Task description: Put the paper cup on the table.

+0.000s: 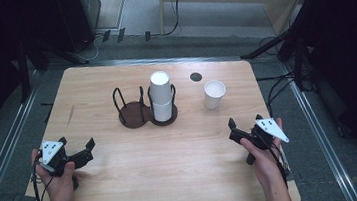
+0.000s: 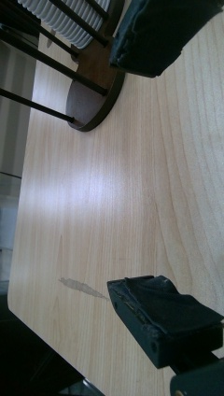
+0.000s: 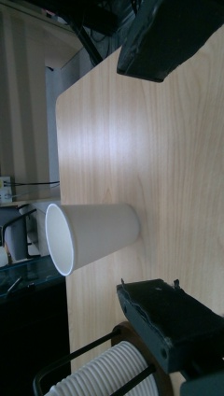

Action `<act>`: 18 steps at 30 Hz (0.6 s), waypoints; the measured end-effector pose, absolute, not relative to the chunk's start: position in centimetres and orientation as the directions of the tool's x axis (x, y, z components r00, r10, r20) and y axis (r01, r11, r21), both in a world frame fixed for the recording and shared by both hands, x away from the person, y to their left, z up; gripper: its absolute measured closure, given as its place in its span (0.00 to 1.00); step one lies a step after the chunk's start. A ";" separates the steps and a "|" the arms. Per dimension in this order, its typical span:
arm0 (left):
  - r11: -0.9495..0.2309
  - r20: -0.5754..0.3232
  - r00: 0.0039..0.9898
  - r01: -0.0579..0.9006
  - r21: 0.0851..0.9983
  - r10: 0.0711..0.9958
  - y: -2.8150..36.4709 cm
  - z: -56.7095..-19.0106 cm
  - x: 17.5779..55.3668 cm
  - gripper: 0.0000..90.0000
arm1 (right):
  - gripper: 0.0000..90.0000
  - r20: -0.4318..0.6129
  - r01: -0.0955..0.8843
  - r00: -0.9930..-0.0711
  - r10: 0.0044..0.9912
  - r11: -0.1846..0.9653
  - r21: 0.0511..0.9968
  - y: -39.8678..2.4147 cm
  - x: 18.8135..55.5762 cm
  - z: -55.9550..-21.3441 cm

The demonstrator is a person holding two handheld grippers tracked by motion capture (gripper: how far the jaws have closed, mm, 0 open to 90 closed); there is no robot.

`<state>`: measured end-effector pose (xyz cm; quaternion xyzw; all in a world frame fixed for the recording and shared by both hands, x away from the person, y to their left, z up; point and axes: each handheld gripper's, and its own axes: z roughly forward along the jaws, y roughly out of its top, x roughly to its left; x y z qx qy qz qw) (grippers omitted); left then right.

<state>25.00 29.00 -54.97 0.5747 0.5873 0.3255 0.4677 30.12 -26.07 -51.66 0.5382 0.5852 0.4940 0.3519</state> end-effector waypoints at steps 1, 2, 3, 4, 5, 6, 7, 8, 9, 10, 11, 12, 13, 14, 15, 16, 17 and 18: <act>0.127 -0.175 0.099 0.371 0.920 0.980 29.0 -55.0 25.0 0.00 | 0.00 0.114 0.281 -0.171 0.979 -0.062 0.958 -26.3 29.9 -51.7; 0.127 -0.175 0.098 0.371 0.920 0.980 29.0 -55.0 25.0 0.00 | 0.00 0.109 0.281 -0.169 0.980 -0.059 0.958 -26.6 29.7 -51.8; 0.128 -0.176 0.098 0.370 0.920 0.980 29.0 -55.0 25.0 0.00 | 0.00 0.111 0.281 -0.164 0.980 -0.062 0.958 -26.8 29.4 -51.9; 0.128 -0.176 0.098 0.370 0.920 0.979 29.0 -55.0 25.0 0.00 | 0.00 0.111 0.283 -0.161 0.981 -0.062 0.957 -27.1 29.2 -51.9; 0.128 -0.176 0.098 0.370 0.920 0.980 29.0 -55.0 25.0 0.00 | 0.00 0.113 0.282 -0.158 0.981 -0.065 0.957 -27.3 29.0 -52.0; 0.129 -0.177 0.098 0.371 0.920 0.979 29.0 -55.0 25.0 0.00 | 0.00 0.113 0.284 -0.157 0.981 -0.064 0.957 -27.6 28.7 -52.1; 0.129 -0.177 0.098 0.371 0.920 0.979 29.0 -55.0 25.0 0.00 | 0.00 0.120 0.289 -0.158 0.980 -0.070 0.955 -27.8 28.6 -52.2; 0.128 -0.176 0.099 0.372 0.919 0.979 29.0 -55.0 25.0 0.00 | 0.00 0.121 0.292 -0.170 0.978 -0.067 0.954 -28.1 28.3 -52.3; 0.129 -0.177 0.099 0.372 0.919 0.979 29.0 -55.0 25.0 0.00 | 0.00 0.123 0.294 -0.177 0.976 -0.067 0.953 -28.4 28.1 -52.3; 0.131 -0.179 0.098 0.372 0.919 0.979 29.0 -55.0 25.0 0.00 | 0.00 0.122 0.295 -0.179 0.976 -0.065 0.953 -28.6 27.9 -52.4; 0.133 -0.181 0.098 0.370 0.919 0.979 29.0 -55.0 25.0 0.00 | 0.00 0.114 0.297 -0.176 0.978 -0.058 0.953 -28.9 27.6 -52.4; 0.134 -0.182 0.097 0.371 0.919 0.979 29.1 -55.0 25.0 0.00 | 0.00 0.106 0.296 -0.173 0.979 -0.051 0.954 -29.1 27.4 -52.5; 0.134 -0.182 0.097 0.371 0.919 0.979 29.0 -55.0 25.0 0.00 | 0.00 0.101 0.297 -0.167 0.981 -0.048 0.954 -29.4 27.0 -52.5; 0.134 -0.181 0.095 0.371 0.919 0.979 29.0 -55.0 25.0 0.00 | 0.00 0.099 0.296 -0.166 0.981 -0.047 0.954 -29.6 26.8 -52.6; 0.134 -0.181 0.095 0.371 0.919 0.979 29.0 -55.0 25.0 0.00 | 0.00 0.095 0.297 -0.164 0.982 -0.043 0.954 -29.8 26.6 -52.6; 0.134 -0.181 0.094 0.371 0.919 0.979 29.0 -55.0 25.0 0.00 | 0.00 0.086 0.298 -0.163 0.983 -0.034 0.954 -30.0 26.4 -52.7; 0.135 -0.181 0.093 0.371 0.919 0.979 29.0 -55.0 25.0 0.00 | 0.00 0.080 0.299 -0.162 0.984 -0.029 0.954 -30.2 26.2 -52.8; 0.135 -0.182 0.093 0.372 0.918 0.979 29.1 -55.0 25.0 0.00 | 0.00 0.078 0.303 -0.160 0.984 -0.026 0.953 -30.4 26.1 -52.9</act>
